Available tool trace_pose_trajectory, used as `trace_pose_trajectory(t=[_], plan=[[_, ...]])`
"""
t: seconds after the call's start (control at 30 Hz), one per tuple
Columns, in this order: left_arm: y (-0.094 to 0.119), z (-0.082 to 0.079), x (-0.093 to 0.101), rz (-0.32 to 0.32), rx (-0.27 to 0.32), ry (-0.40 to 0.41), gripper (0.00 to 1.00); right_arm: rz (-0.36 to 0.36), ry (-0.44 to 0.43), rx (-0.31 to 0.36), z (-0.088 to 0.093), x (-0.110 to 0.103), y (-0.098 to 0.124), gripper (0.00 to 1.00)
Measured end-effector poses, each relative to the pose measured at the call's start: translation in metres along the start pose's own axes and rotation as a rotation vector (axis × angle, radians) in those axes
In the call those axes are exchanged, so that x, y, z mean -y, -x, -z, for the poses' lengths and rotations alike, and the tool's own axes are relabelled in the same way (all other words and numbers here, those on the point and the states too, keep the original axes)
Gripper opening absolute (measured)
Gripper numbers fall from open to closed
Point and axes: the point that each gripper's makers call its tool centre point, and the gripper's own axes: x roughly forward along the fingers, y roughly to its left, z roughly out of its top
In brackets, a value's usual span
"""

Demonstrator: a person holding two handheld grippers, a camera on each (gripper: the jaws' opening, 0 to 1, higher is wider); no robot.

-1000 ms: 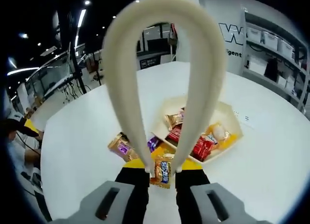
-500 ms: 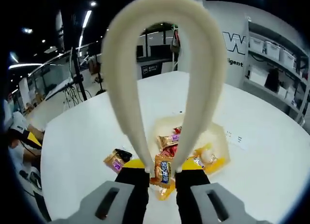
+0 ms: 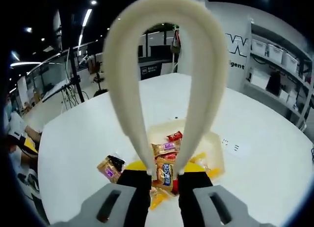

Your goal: Place the target food into the container with the food tongs after gripping and lifting it, then release it inside without dropping or visibly crushing the food.

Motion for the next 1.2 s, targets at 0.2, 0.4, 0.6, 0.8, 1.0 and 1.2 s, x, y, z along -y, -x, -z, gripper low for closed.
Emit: trace_pose_trajectory(t=[0.2,0.4,0.6,0.8,1.0,1.2], plan=[[0.0,-0.001,-0.001,0.002,-0.006,-0.006,0.99,0.005,-0.023,-0.012,0.004,0.004,-0.003,0.13],[-0.001,-0.004,-0.003,0.0,-0.003,-0.006,0.99,0.013,-0.024,-0.018,0.005,0.009,-0.005,0.14],[-0.004,-0.004,-0.003,0.002,-0.004,-0.003,0.99,0.024,-0.022,-0.042,0.013,0.013,-0.012,0.14],[-0.005,-0.002,-0.003,0.003,-0.008,0.003,0.99,0.031,-0.024,-0.063,0.018,0.015,-0.018,0.14],[-0.005,-0.002,-0.006,-0.001,-0.009,0.01,0.99,0.044,-0.03,-0.092,0.028,0.018,-0.025,0.14],[-0.007,-0.003,-0.008,-0.003,-0.011,0.011,0.99,0.043,-0.025,-0.108,0.033,0.018,-0.031,0.14]])
